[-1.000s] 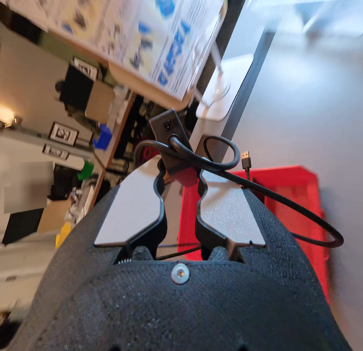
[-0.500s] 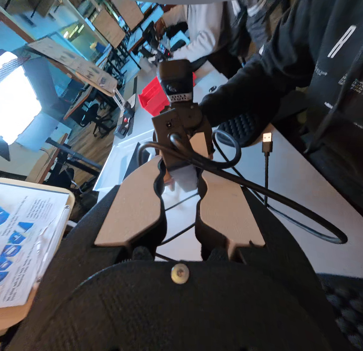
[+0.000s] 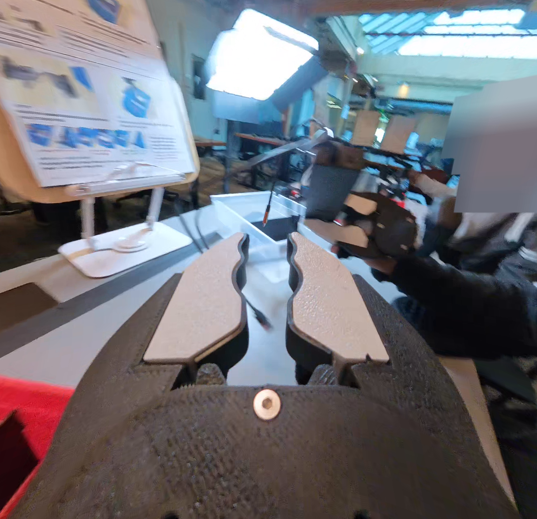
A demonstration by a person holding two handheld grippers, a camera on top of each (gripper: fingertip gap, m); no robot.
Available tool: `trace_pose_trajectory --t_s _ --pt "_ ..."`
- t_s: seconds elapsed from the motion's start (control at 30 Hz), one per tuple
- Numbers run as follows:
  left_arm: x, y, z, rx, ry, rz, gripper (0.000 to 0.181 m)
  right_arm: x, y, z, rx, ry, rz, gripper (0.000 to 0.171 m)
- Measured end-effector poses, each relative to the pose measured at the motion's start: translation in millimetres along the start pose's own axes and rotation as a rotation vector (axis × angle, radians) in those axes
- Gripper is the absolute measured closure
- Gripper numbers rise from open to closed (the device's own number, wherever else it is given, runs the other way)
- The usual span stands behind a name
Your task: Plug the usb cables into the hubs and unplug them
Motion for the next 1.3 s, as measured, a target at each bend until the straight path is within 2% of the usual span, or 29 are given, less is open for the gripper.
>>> trace_pose_trajectory --t_s 0.13,0.2,0.27,0.33,0.37,0.43,0.6,0.7,0.73,0.83,0.9,1.0,1.07,1.13,1.3 --pt "-37.9 40.5 27.1 0.098 -0.067 0.221 0.136 17.7 1.5 -6.5 0.012 -0.044 0.023 0.145" --pt "-41.1 58.0 40.3 0.123 -0.063 0.181 0.119 34.0 -3.3 -16.2 -0.022 -0.041 -0.012 0.144" --pt "-40.0 64.9 45.8 0.081 -0.043 0.154 0.106 51.8 -9.4 -25.3 -0.05 -0.059 -0.055 0.144" --pt "-39.7 63.7 46.7 0.038 -0.035 0.126 0.111 69.3 -15.0 -30.4 -0.068 -0.055 -0.098 0.145" --pt "-37.8 60.3 48.2 0.037 0.008 0.084 0.124 75.9 -17.3 -32.0 -0.081 -0.053 -0.118 0.142" --pt "-35.1 53.8 51.1 0.053 0.05 0.09 0.125 86.8 -18.4 -33.5 -0.078 -0.061 -0.187 0.138" --pt "-19.5 38.0 55.3 0.152 0.09 0.144 0.126 99.8 -21.9 -31.8 -0.099 -0.058 -0.643 0.122" --pt "-14.6 28.9 55.5 0.239 0.147 0.201 0.127 75.7 -26.5 -30.2 -0.045 0.08 -0.959 0.126" --pt "-14.3 26.6 56.1 0.263 0.152 0.229 0.127 62.6 -25.8 -31.4 -0.044 0.129 -0.971 0.126" --pt "-20.2 26.7 61.9 0.343 0.197 0.307 0.126 22.7 -19.7 -41.4 -0.116 0.254 -0.84 0.131" --pt "-29.3 32.4 67.4 0.4 0.236 0.356 0.127 11.9 -17.5 -49.0 -0.118 0.236 -0.819 0.131" --pt "-44.1 41.2 75.0 0.465 0.308 0.406 0.126 24.8 -19.2 -56.3 -0.083 0.167 -0.969 0.132" --pt "-50.9 44.3 78.5 0.499 0.348 0.422 0.127 39.3 -19.3 -57.3 -0.073 0.158 -1.049 0.14" --pt "-54.4 44.7 81.7 0.54 0.404 0.411 0.126 46.4 -19.2 -57.2 -0.111 0.203 -1.067 0.155" --pt "-52.9 45.1 82.6 0.5 0.416 0.365 0.126 50.2 -18.2 -54.0 -0.115 0.224 -1.023 0.156"
Point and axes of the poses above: each gripper's, where its closed fingertips meet, y out along the fingers, z out of its underside, x = y × z across the jaws, the point moved 10 cm from there along -y, back along the fingers, and after that the axes turned 7 degrees about z, right-handed, at the moved point
